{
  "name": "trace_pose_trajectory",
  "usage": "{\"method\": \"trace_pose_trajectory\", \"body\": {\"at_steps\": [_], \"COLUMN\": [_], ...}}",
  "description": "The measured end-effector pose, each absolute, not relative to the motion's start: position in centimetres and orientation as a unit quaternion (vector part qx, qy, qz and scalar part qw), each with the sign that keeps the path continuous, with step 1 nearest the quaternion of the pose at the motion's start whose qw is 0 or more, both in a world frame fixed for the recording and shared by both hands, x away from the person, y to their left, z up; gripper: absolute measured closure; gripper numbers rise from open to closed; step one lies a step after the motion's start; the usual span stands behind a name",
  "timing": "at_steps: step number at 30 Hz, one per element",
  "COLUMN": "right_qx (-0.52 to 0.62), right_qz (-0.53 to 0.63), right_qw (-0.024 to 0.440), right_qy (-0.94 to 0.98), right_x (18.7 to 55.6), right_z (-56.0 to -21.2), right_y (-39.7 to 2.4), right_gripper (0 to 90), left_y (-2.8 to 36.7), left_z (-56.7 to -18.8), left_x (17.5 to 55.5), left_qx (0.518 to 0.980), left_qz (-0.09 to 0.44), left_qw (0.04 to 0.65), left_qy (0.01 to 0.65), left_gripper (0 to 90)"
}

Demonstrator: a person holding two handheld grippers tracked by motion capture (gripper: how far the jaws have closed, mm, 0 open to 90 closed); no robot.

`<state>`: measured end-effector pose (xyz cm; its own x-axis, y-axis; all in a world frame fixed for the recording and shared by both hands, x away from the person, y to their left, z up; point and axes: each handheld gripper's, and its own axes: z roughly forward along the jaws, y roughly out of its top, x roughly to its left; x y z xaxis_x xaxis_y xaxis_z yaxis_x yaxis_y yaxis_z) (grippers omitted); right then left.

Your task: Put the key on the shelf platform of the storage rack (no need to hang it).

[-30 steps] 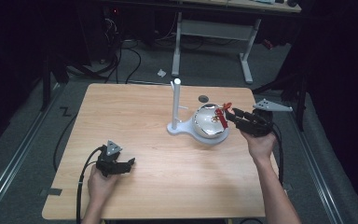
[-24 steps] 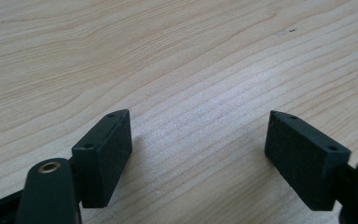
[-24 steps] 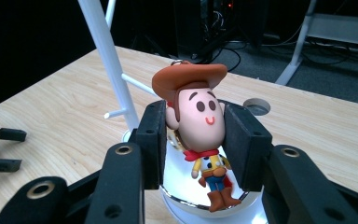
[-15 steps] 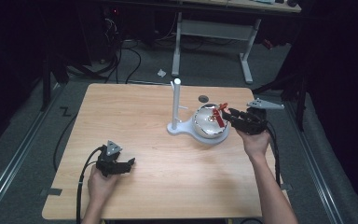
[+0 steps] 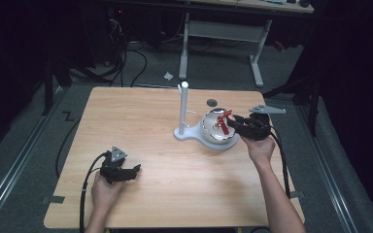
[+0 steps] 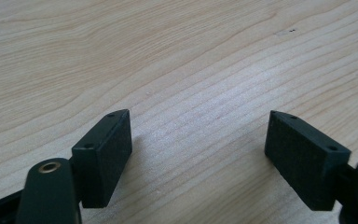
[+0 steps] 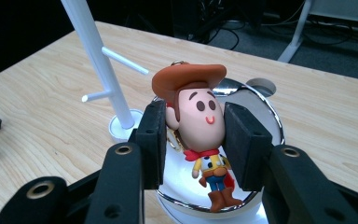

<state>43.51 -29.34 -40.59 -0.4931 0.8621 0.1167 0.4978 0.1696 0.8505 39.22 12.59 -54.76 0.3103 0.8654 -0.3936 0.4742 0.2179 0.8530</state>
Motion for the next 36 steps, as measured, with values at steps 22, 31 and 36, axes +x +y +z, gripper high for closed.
{"method": "trace_pose_trajectory", "body": {"at_steps": [22,31,36], "right_qx": [0.471,0.476,0.479], "right_qz": [0.419,0.412,0.412], "right_qw": [0.194,0.190,0.188], "right_qy": [0.752,0.753,0.752], "right_x": [45.0,45.7,46.0], "right_z": [-42.6,-43.5,-44.0], "right_y": [-28.3,-27.9,-27.8], "right_gripper": [61.5,61.4,61.4], "left_y": [12.6,12.6,12.6], "left_z": [-54.8,-54.8,-54.8], "left_x": [39.2,39.2,39.2], "left_qx": [0.599,0.599,0.599], "left_qz": [0.180,0.180,0.180], "left_qw": [0.544,0.544,0.544], "left_qy": [0.559,0.559,0.559], "left_gripper": [23.3,23.3,23.3]}}
